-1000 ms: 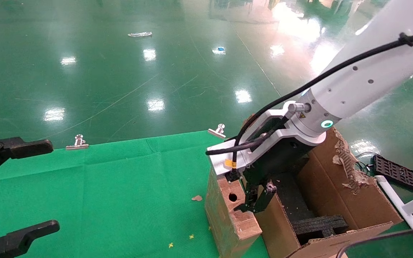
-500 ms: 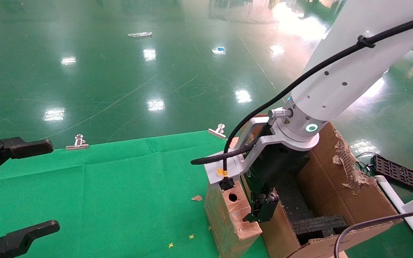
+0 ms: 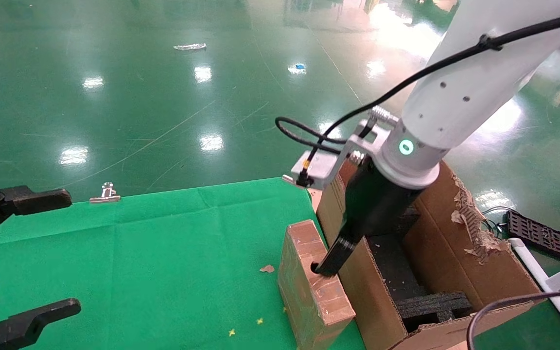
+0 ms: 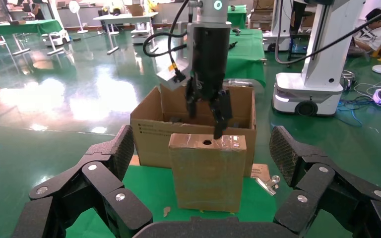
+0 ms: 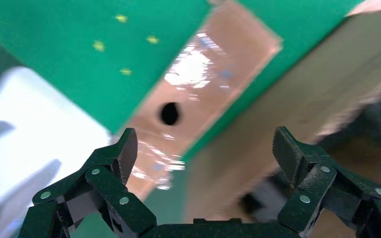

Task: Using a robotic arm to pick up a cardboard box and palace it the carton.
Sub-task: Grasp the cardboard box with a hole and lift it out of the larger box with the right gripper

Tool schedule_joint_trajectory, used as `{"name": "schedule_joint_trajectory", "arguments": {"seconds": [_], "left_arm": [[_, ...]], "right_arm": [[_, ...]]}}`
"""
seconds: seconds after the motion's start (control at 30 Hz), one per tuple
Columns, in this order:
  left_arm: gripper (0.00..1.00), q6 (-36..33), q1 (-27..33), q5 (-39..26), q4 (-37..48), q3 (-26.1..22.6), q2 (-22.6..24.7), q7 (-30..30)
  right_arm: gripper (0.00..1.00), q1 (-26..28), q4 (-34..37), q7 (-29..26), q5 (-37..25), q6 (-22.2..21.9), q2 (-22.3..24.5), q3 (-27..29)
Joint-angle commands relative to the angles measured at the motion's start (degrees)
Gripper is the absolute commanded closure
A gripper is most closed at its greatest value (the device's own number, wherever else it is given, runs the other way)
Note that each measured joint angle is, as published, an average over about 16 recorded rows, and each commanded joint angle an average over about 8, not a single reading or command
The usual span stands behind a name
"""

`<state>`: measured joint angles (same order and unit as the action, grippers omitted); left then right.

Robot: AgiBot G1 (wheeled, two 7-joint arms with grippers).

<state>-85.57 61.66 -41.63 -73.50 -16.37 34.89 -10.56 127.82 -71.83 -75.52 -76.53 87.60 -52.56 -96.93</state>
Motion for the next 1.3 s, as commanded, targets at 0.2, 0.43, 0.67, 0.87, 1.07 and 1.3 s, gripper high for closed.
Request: {"name": "schedule_joint_trajectory", "arguments": {"seconds": [0.2,0.43,0.67,0.87,1.07,1.3], "left_arm": [[0.0,0.01,0.01,0.02,0.0,-0.03,-0.01,0.01],[0.0,0.02,0.01,0.04,0.0,-0.05,-0.02,0.03],[0.58,0.04,0.02,0.06,0.0,-0.08,-0.03,0.04],[0.99,0.05,0.02,0.07,0.0,-0.1,-0.04,0.05],[1.0,0.06,0.03,0.09,0.0,-0.13,-0.05,0.06],[1.0,0.07,0.03,0.1,0.0,-0.15,-0.06,0.08]], "right_arm": [[0.0,-2.9,5.52,-5.36,3.47,-0.06,-0.77,-0.62],[0.27,-5.11,8.63,-6.65,3.48,-0.94,-2.55,-1.45],[0.99,-5.75,7.9,-7.95,1.95,-2.24,-3.36,-2.09],[1.0,-6.25,6.63,-9.44,0.54,-3.03,-3.66,-2.79],[1.0,-6.58,5.38,-10.74,-0.5,-3.56,-3.52,-3.33],[1.0,-6.65,4.14,-11.51,-0.83,-3.81,-2.78,-3.53]]}}
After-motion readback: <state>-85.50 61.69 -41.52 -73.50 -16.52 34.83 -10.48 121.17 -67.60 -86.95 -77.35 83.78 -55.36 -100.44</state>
